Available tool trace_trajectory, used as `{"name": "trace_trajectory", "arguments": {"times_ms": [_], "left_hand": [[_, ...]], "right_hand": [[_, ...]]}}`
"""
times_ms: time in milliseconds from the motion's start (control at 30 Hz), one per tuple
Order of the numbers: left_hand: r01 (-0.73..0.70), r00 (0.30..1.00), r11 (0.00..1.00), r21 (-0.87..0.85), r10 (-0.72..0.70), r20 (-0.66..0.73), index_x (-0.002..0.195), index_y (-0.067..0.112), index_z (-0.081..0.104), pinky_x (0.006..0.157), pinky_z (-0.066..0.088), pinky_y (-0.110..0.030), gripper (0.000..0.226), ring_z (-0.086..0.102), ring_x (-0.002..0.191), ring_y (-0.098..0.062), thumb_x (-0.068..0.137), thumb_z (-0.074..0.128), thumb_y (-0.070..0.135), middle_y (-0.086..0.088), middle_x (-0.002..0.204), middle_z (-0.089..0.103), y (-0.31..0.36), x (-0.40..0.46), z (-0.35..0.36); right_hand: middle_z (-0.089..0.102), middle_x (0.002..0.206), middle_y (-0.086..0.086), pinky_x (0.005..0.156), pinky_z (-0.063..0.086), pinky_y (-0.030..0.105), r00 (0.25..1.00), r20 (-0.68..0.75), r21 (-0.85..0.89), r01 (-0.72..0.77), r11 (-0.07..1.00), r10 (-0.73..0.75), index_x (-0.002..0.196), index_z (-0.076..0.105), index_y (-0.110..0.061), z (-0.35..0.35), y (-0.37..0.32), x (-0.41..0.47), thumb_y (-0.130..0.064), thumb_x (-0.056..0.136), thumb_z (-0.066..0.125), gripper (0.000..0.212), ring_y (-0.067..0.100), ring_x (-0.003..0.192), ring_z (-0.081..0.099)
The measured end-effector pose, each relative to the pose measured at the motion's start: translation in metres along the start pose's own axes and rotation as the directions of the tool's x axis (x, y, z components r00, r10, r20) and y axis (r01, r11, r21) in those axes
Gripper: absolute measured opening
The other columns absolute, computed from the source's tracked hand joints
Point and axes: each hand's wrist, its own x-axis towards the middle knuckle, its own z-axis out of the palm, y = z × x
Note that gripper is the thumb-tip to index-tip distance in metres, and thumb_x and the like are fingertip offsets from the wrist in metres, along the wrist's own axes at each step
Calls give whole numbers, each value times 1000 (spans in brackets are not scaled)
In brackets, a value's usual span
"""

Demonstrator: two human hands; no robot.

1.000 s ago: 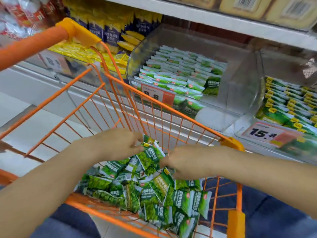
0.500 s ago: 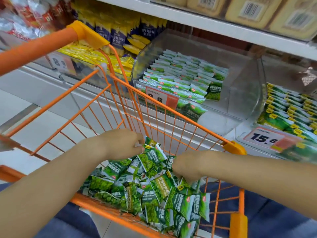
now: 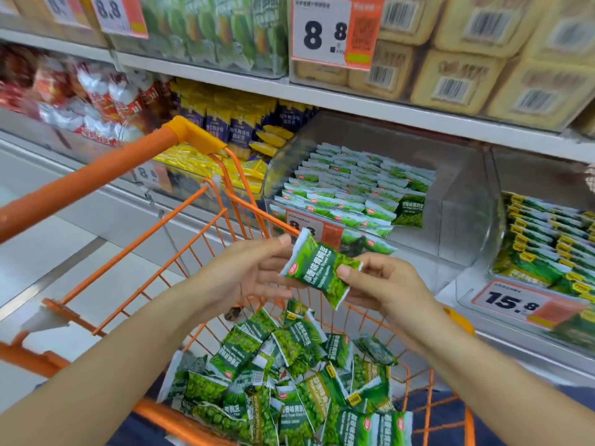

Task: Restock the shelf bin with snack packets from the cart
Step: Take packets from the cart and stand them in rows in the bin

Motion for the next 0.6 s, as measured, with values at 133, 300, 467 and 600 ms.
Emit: {"name": "trace_trajectory", "arguments": {"times_ms": [133,300,467,600], "left_hand": [[-140,990,976,170,139,14,102,14,68,69,59,-25,25,73,84,-18,78,66,21,5,96,75,10,-3,10],[-276,949,872,404,314,-30,102,15,71,76,59,-27,16,72,85,-18,86,68,16,-3,90,76,21,12,27],[-430,828,629,648,561,4,107,37,68,82,52,-17,18,64,92,8,89,65,36,19,98,68,19,35,54],[-278,772,171,945,626,114,139,25,50,109,30,-34,59,43,131,-14,96,24,57,5,136,56,-8,65,42]], "right_hand": [[71,88,16,71,55,22,999,-37,68,0,998,2,78,61,-11,2,-1,1,-29,66,71,24,16,78,69],[64,107,-16,83,49,12,985,-34,-233,159,959,-171,101,61,-32,-3,-19,0,-22,72,78,35,-12,96,58],[53,63,-15,60,40,26,910,-11,-739,271,616,-414,69,52,-40,-25,-48,6,-36,80,74,25,5,66,49],[48,59,-14,58,29,21,861,-198,-653,240,718,-468,75,66,-19,-65,-59,26,-28,82,74,14,2,58,38]]}}
